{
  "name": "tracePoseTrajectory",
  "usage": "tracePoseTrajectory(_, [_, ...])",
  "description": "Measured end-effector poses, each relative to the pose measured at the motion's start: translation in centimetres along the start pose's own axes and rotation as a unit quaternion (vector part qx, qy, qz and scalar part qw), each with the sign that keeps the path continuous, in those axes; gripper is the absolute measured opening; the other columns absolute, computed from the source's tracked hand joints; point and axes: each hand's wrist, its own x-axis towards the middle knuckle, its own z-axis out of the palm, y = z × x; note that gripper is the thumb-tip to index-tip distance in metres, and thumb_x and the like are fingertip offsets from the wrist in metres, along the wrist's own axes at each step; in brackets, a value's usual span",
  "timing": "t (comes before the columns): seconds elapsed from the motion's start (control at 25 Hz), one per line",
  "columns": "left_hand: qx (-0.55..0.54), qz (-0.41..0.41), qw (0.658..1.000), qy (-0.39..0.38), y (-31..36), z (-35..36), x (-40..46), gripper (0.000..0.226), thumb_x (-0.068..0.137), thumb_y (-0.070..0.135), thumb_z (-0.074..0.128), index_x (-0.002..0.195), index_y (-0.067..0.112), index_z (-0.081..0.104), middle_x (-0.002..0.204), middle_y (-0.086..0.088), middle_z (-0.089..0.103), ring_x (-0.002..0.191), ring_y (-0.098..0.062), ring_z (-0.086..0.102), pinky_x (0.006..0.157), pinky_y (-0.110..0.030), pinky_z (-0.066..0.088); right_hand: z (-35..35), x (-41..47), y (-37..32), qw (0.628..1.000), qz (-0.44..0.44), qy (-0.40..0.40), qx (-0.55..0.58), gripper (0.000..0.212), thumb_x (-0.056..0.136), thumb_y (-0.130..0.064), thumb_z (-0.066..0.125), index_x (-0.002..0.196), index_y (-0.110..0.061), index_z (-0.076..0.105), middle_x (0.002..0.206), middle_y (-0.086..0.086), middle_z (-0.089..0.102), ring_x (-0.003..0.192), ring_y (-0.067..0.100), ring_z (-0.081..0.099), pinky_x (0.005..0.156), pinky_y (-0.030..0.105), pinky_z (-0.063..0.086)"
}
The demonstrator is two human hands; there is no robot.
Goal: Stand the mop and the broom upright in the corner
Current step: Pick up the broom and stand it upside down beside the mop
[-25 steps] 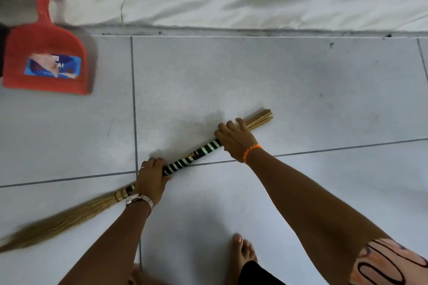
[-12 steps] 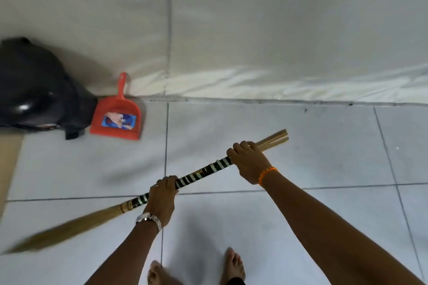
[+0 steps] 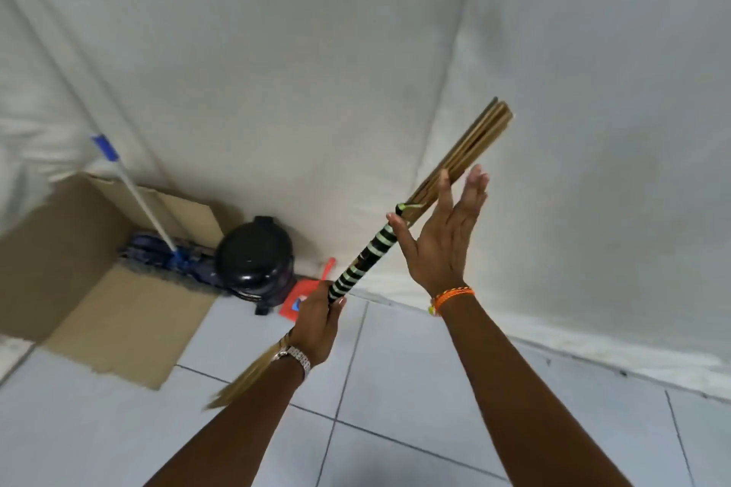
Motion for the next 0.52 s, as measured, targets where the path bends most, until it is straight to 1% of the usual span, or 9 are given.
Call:
tracePoseTrajectory(0.04, [-0.001, 0.001, 1.000, 0.020, 0.5, -2.9, 0.1, 0.021, 0.093, 0.026, 0.045, 0.104, 0.012, 0.055, 0.088, -0.006, 0.065, 0.078, -0.024, 0.062, 0.068, -0.033, 0.047, 0.3, 1.5, -4.3, 0.993, 0.045, 0.023, 0.102, 0.106, 0.083, -0.053, 0.077, 0.157, -0.007, 0.016, 0.165, 0.023, 0.005, 0.156, 0.033, 0.001, 0.126, 0.049, 0.010])
tracePoseTrajectory(0.08, [0.003, 0.001, 0.999, 0.043, 0.5, -5.9, 0.2, 0.019, 0.094, 0.030, 0.045, 0.101, 0.015, 0.054, 0.086, -0.004, 0.065, 0.076, -0.018, 0.062, 0.065, -0.027, 0.045, 0.8, 2.8, -8.5, 0.972, 0.101, 0.021, 0.211, 0.111, 0.079, -0.048, 0.083, 0.158, -0.009, 0.015, 0.165, 0.016, 0.014, 0.155, 0.027, 0.015, 0.124, 0.043, 0.024])
tracePoseTrajectory(0.12, [0.004, 0.002, 0.998, 0.061, 0.0, -8.6, 0.2, 0.018, 0.093, 0.034, 0.045, 0.098, 0.018, 0.052, 0.084, -0.001, 0.064, 0.073, -0.011, 0.060, 0.061, -0.022, 0.043, 1.3, 3.8, -12.1, 0.942, 0.150, 0.003, 0.300, 0.105, 0.077, -0.044, 0.085, 0.156, -0.013, 0.023, 0.158, 0.010, 0.035, 0.145, 0.019, 0.037, 0.115, 0.040, 0.040])
tracePoseTrajectory(0.16, [0.008, 0.000, 0.997, 0.071, -0.8, -11.4, 0.1, 0.018, 0.093, 0.037, 0.045, 0.096, 0.020, 0.049, 0.081, 0.000, 0.064, 0.070, -0.007, 0.058, 0.059, -0.020, 0.041, 1.9, 4.4, -15.6, 0.914, 0.182, -0.017, 0.361, 0.086, 0.078, -0.038, 0.085, 0.147, -0.015, 0.040, 0.139, 0.006, 0.057, 0.125, 0.015, 0.056, 0.102, 0.039, 0.053])
tracePoseTrajectory(0.2, [0.015, -0.004, 0.997, 0.076, -2.0, -14.3, 0.1, 0.019, 0.093, 0.038, 0.045, 0.096, 0.020, 0.049, 0.081, 0.000, 0.063, 0.069, -0.008, 0.057, 0.059, -0.022, 0.041, 3.0, 4.9, -18.8, 0.902, 0.192, -0.033, 0.386, 0.060, 0.080, -0.033, 0.084, 0.129, -0.015, 0.056, 0.114, 0.002, 0.070, 0.103, 0.013, 0.067, 0.090, 0.042, 0.058])
tracePoseTrajectory(0.24, [0.018, -0.011, 0.997, 0.077, -2.9, -16.1, 0.0, 0.022, 0.093, 0.039, 0.046, 0.098, 0.018, 0.050, 0.084, -0.001, 0.064, 0.072, -0.011, 0.058, 0.062, -0.026, 0.044, 3.8, 5.2, -20.9, 0.895, 0.193, -0.052, 0.399, 0.037, 0.082, -0.027, 0.082, 0.112, -0.015, 0.063, 0.095, -0.001, 0.074, 0.088, 0.014, 0.072, 0.082, 0.043, 0.060])
tracePoseTrajectory(0.28, [0.020, -0.020, 0.996, 0.081, -4.6, -18.9, -0.3, 0.027, 0.094, 0.039, 0.046, 0.103, 0.014, 0.051, 0.089, -0.003, 0.065, 0.077, -0.016, 0.060, 0.066, -0.030, 0.046, 4.9, 5.4, -24.0, 0.884, 0.197, -0.077, 0.418, 0.025, 0.083, -0.021, 0.081, 0.102, -0.017, 0.064, 0.086, -0.002, 0.074, 0.081, 0.016, 0.074, 0.080, 0.042, 0.061])
tracePoseTrajectory(0.36, [0.034, -0.040, 0.994, 0.091, -8.0, -24.8, -0.5, 0.030, 0.096, 0.035, 0.050, 0.112, 0.009, 0.053, 0.100, -0.008, 0.066, 0.088, -0.023, 0.061, 0.074, -0.032, 0.045, 7.3, 5.8, -30.7, 0.864, 0.208, -0.138, 0.436, 0.020, 0.085, -0.016, 0.080, 0.099, -0.018, 0.066, 0.086, 0.001, 0.075, 0.083, 0.021, 0.076, 0.083, 0.043, 0.061])
tracePoseTrajectory(0.52, [0.073, -0.092, 0.989, 0.095, -13.5, -36.1, -0.4, 0.026, 0.093, 0.022, 0.059, 0.115, 0.008, 0.057, 0.106, -0.012, 0.069, 0.099, -0.031, 0.063, 0.078, -0.029, 0.040, 12.6, 5.8, -43.6, 0.872, 0.163, -0.219, 0.406, 0.024, 0.086, -0.018, 0.079, 0.107, -0.010, 0.069, 0.094, 0.002, 0.074, 0.091, 0.024, 0.074, 0.090, 0.046, 0.059])
